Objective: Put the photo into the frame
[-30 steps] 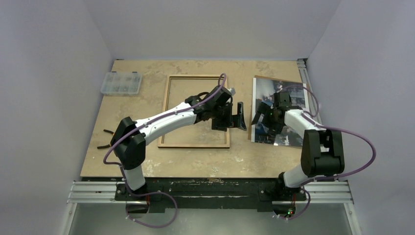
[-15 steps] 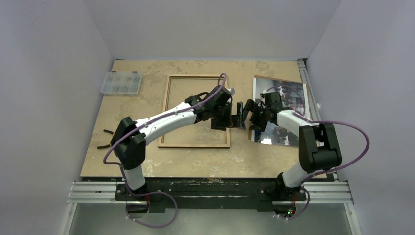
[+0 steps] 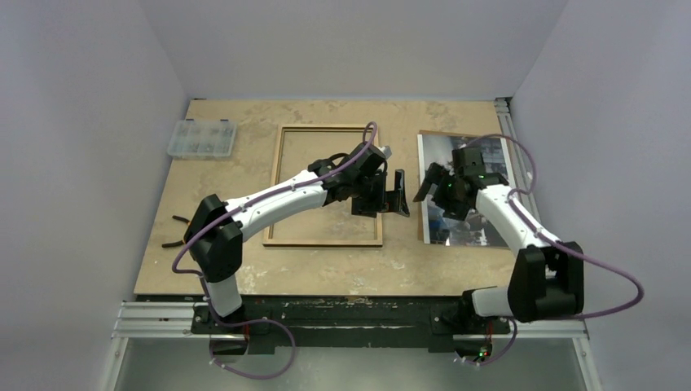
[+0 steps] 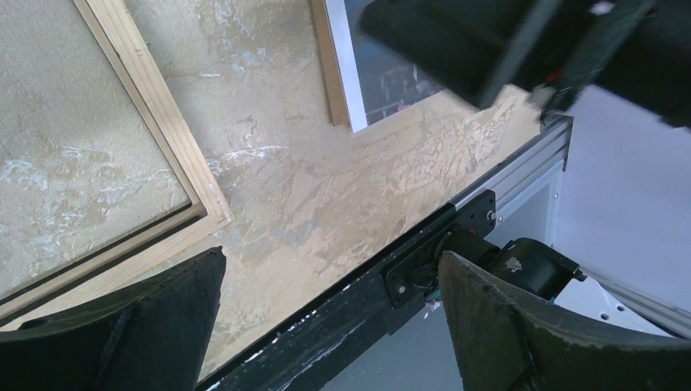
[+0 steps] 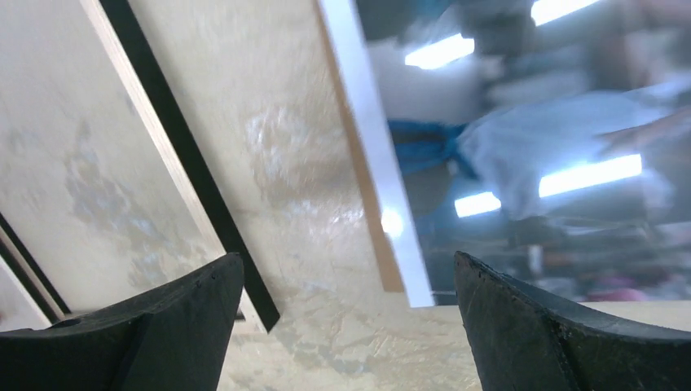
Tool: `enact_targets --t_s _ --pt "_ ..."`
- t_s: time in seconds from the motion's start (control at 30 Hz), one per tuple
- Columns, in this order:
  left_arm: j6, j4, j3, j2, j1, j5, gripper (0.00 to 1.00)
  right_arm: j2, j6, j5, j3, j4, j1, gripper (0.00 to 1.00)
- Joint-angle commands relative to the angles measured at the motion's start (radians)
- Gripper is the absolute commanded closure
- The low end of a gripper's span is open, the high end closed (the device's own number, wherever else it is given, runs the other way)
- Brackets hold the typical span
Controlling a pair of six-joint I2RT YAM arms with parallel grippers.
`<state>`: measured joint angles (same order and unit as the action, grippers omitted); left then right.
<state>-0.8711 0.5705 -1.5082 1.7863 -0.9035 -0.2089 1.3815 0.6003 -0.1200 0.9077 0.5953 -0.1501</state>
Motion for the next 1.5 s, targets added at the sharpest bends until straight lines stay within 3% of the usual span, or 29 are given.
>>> enact_targets --t_s 0.0,0.2,0.47,0.6,0.93,1.47 --pt "0.023 -0.018 -0.014 0.002 0.005 -0.012 0.0 -0.079 -0.008 0.175 0.08 0.08 0.098 0.01" --pt "0.014 -0.031 -0.012 0.015 0.005 -0.012 0.0 -0.014 -0.006 0.235 0.126 0.142 0.295 0.01" --pt "-0.04 -0.094 -0.016 0.086 -0.002 -0.063 0.04 0.049 0.044 0.349 0.079 0.113 0.442 0.01" --pt "-0.04 -0.096 -0.018 0.103 -0.003 -0.064 0.04 0.071 0.032 0.46 0.131 0.117 0.468 0.01" --pt "-0.018 -0.117 -0.005 0.102 -0.003 -0.068 0.03 0.156 0.054 0.536 0.155 0.065 0.502 0.01" --pt "-0.02 -0.196 0.031 0.103 -0.003 -0.111 0.02 0.303 0.098 0.529 0.196 0.016 0.583 0.02"
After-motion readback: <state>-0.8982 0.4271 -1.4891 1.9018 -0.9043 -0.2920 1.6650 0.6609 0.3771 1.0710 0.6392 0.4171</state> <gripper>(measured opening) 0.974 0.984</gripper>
